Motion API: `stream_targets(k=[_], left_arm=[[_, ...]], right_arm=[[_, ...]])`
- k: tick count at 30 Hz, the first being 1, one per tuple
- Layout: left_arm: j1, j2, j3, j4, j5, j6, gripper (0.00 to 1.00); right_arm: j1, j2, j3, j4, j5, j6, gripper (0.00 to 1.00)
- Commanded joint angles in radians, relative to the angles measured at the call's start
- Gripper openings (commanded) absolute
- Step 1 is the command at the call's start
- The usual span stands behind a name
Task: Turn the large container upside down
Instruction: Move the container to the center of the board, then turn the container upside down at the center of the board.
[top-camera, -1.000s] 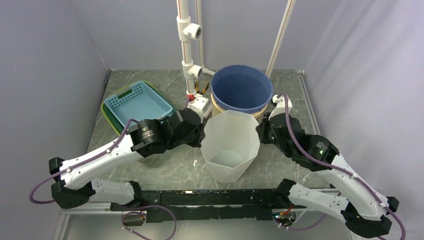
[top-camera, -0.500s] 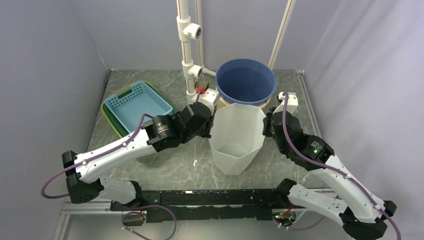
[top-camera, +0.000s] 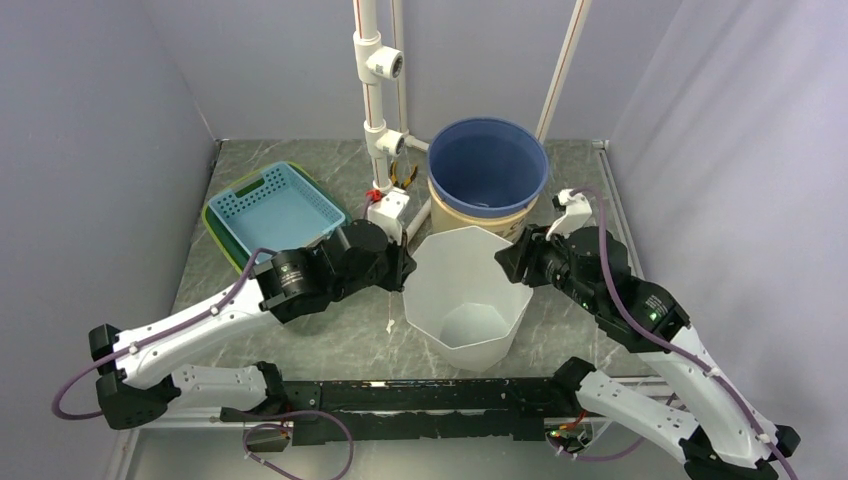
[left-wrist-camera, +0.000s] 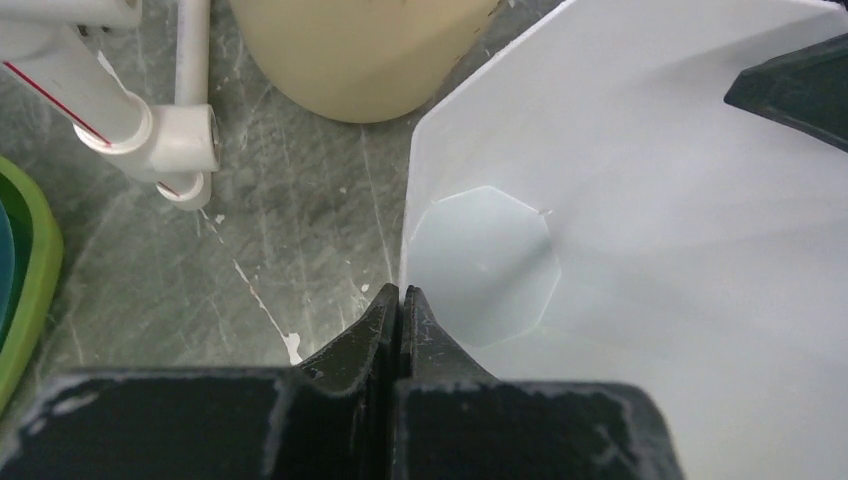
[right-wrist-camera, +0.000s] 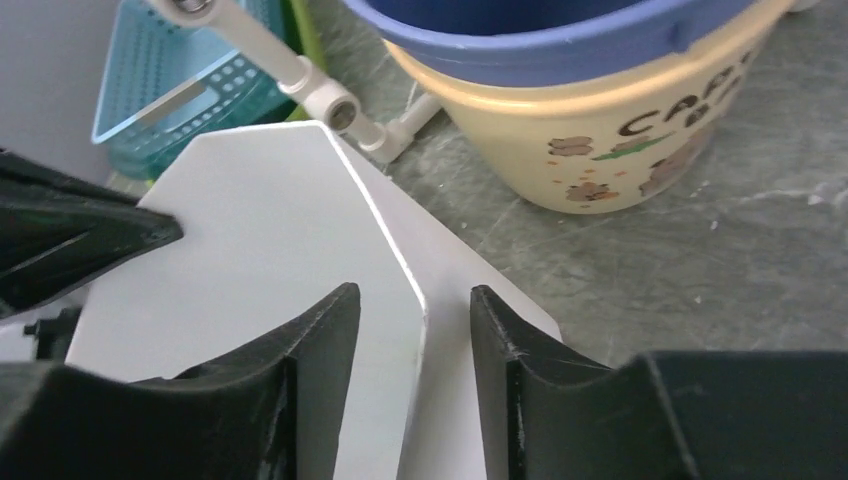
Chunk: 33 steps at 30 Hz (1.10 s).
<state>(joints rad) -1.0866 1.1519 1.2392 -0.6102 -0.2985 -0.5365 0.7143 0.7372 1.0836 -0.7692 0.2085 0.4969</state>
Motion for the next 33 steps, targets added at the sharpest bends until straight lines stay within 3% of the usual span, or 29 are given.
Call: stream_targets(k=[1,8,15,20,27,33], left_arm=[[-0.007,-0.022,-0.039,-0.058,0.054,-0.072,0.03],[-0.008,-0.094,-0.172,-0.06,-0.038,-0.175,0.03],[-0.008,-0.22,-0.369,-0.052,-0.141,-0.294,0.03],[-0.008,-0.304,-0.48,-0.019,-0.16,-0.344,0.03],[-0.007,-0.34,-0.58,-0.026,-0.135,-0.402,0.03],[-0.007,-0.327,-0.622,-0.034,-0.109,-0.488,0.03]], right_arm=[[0.001,-0.029,-0.005,0.046,-0.154,0.027,0.5],[0.001,-0.082,-0.05,0.101,-0.204,0.044,0.74],[0.001,-0.186,-0.06,0.208,-0.279,0.067,0.88],[0.001,-0.198,-0.087,0.304,-0.407,0.055,0.94],[0.001,-0.199,-0.128,0.177,-0.24,-0.044,0.94],[0.002,-0.215,-0.212,0.193,-0.33,-0.137,0.94]])
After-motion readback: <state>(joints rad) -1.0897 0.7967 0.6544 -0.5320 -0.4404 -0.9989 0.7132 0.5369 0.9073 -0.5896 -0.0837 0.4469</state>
